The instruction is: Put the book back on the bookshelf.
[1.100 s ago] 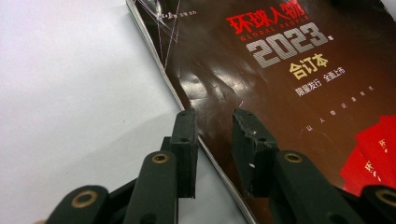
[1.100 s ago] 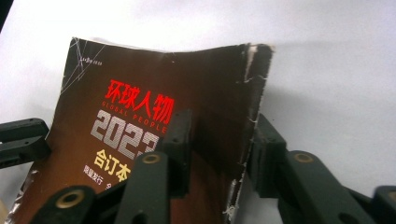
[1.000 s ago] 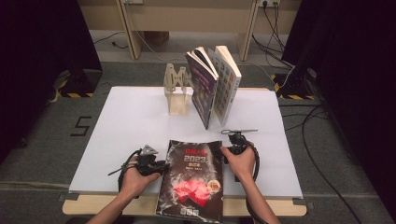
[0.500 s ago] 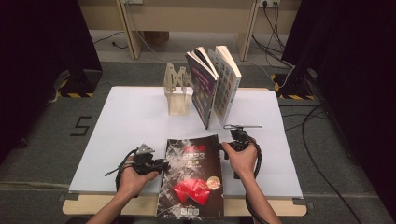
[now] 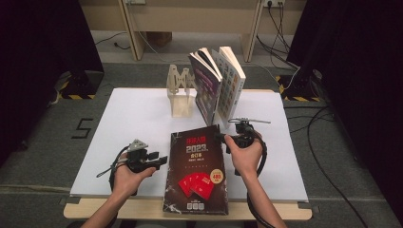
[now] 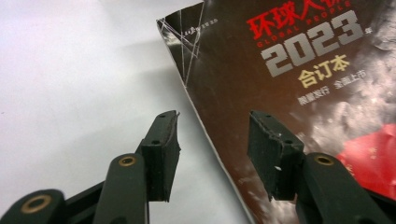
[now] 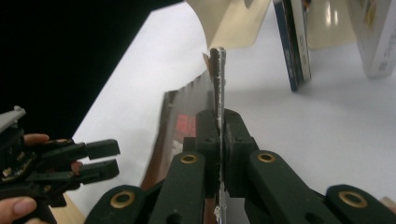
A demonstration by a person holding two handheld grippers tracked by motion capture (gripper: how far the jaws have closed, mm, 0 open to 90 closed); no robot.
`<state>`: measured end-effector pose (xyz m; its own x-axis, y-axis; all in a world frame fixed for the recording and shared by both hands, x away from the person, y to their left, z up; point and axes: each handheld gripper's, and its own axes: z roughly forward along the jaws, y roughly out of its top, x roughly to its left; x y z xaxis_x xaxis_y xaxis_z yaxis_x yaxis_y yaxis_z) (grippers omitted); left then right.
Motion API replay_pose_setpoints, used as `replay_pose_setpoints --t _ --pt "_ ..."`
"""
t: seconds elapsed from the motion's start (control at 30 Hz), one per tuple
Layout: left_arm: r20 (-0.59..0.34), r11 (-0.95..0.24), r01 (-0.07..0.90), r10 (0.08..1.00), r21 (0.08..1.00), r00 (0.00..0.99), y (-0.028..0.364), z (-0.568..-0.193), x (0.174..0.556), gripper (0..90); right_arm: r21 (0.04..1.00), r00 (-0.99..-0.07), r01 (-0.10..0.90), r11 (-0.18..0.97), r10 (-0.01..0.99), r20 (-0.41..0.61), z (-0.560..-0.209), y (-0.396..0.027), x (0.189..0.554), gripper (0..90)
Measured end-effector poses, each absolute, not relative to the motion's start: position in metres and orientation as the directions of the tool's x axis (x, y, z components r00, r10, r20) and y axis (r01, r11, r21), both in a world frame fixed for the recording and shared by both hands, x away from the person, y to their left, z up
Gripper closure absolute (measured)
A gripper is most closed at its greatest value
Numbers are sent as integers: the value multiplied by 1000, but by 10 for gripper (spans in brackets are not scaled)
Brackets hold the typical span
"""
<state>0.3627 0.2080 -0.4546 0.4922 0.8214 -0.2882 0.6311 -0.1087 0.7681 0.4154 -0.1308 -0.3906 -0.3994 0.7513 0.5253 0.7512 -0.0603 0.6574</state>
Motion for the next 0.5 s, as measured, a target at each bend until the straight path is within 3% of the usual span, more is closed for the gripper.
replay_pose_setpoints --t 0.5 --pt "-286 -100 596 806 796 518 205 -440 364 505 739 -421 667 -98 769 481 -363 -115 420 875"
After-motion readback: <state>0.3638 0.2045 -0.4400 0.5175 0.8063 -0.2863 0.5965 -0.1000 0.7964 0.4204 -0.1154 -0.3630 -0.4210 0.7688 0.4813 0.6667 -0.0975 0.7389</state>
